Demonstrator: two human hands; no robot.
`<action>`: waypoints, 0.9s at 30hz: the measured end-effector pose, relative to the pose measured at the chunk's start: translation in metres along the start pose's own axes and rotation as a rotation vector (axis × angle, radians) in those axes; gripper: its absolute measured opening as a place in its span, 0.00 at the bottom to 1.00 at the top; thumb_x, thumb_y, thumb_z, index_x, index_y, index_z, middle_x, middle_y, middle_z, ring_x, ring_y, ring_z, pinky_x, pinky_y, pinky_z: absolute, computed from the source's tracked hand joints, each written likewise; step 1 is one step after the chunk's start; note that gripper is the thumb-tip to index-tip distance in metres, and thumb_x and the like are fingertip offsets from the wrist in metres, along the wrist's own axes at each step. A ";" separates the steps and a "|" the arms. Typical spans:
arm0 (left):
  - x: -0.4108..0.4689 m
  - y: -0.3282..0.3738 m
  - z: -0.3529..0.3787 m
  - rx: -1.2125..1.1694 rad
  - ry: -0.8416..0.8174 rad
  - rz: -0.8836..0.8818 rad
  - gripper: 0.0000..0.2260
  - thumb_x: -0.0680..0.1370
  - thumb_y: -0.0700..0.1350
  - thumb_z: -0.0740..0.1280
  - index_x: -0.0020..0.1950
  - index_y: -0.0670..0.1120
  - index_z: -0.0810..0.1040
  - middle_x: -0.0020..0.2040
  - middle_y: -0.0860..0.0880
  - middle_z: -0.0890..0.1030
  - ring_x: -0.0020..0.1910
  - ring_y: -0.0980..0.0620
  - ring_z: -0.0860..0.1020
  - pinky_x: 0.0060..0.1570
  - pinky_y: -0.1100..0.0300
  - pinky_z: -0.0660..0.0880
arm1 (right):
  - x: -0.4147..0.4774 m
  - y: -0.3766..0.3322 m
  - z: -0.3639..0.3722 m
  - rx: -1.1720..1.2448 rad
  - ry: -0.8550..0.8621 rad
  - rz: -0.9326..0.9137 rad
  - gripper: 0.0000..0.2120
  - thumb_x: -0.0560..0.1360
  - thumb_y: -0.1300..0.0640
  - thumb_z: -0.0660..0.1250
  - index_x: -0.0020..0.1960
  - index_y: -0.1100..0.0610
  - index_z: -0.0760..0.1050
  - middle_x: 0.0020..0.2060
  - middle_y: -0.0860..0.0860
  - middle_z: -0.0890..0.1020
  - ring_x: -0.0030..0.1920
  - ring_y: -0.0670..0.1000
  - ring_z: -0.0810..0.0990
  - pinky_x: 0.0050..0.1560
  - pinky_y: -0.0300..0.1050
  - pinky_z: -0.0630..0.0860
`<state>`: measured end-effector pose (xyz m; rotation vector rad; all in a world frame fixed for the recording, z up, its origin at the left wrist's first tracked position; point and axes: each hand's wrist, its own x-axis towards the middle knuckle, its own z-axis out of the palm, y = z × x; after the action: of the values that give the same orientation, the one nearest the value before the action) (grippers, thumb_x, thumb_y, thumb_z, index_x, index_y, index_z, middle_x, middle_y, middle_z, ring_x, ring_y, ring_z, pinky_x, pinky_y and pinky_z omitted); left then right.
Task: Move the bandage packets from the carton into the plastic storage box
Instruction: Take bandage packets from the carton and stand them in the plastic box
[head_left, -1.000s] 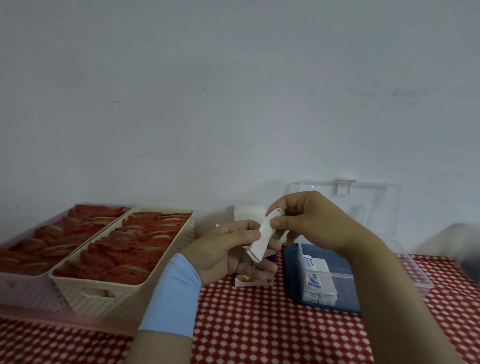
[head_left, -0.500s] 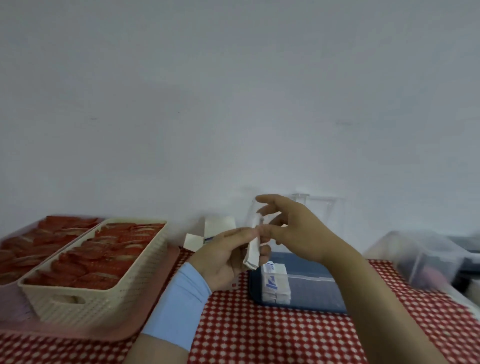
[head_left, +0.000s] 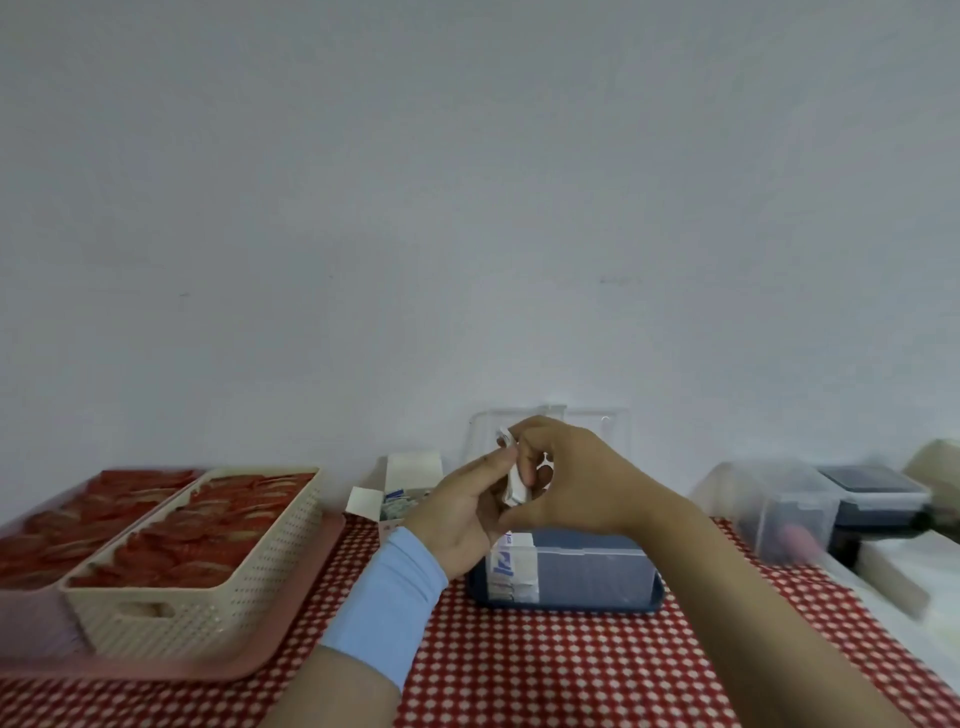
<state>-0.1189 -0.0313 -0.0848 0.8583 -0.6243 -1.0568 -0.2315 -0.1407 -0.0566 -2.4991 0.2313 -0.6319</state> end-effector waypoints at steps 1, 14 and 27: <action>0.000 0.001 0.000 0.009 -0.002 -0.003 0.18 0.74 0.47 0.68 0.59 0.38 0.78 0.50 0.41 0.82 0.46 0.48 0.83 0.44 0.57 0.81 | 0.000 0.001 -0.002 0.010 -0.019 0.004 0.21 0.56 0.49 0.83 0.36 0.51 0.72 0.48 0.45 0.79 0.43 0.46 0.80 0.47 0.47 0.81; 0.000 0.010 0.005 0.024 -0.034 -0.077 0.11 0.80 0.40 0.63 0.60 0.37 0.76 0.47 0.40 0.85 0.41 0.48 0.84 0.44 0.55 0.83 | 0.006 0.013 -0.030 0.499 -0.042 0.338 0.09 0.77 0.54 0.71 0.55 0.56 0.83 0.48 0.51 0.87 0.48 0.45 0.85 0.62 0.52 0.75; 0.021 0.023 0.000 1.026 0.243 0.050 0.06 0.75 0.36 0.69 0.50 0.42 0.82 0.44 0.43 0.84 0.39 0.49 0.84 0.40 0.61 0.82 | 0.025 0.030 -0.023 0.479 0.141 0.455 0.04 0.76 0.62 0.72 0.50 0.61 0.82 0.42 0.55 0.86 0.38 0.49 0.84 0.45 0.47 0.84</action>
<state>-0.0993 -0.0454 -0.0643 1.8112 -0.9843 -0.5191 -0.2221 -0.1839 -0.0464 -1.8600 0.6035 -0.5872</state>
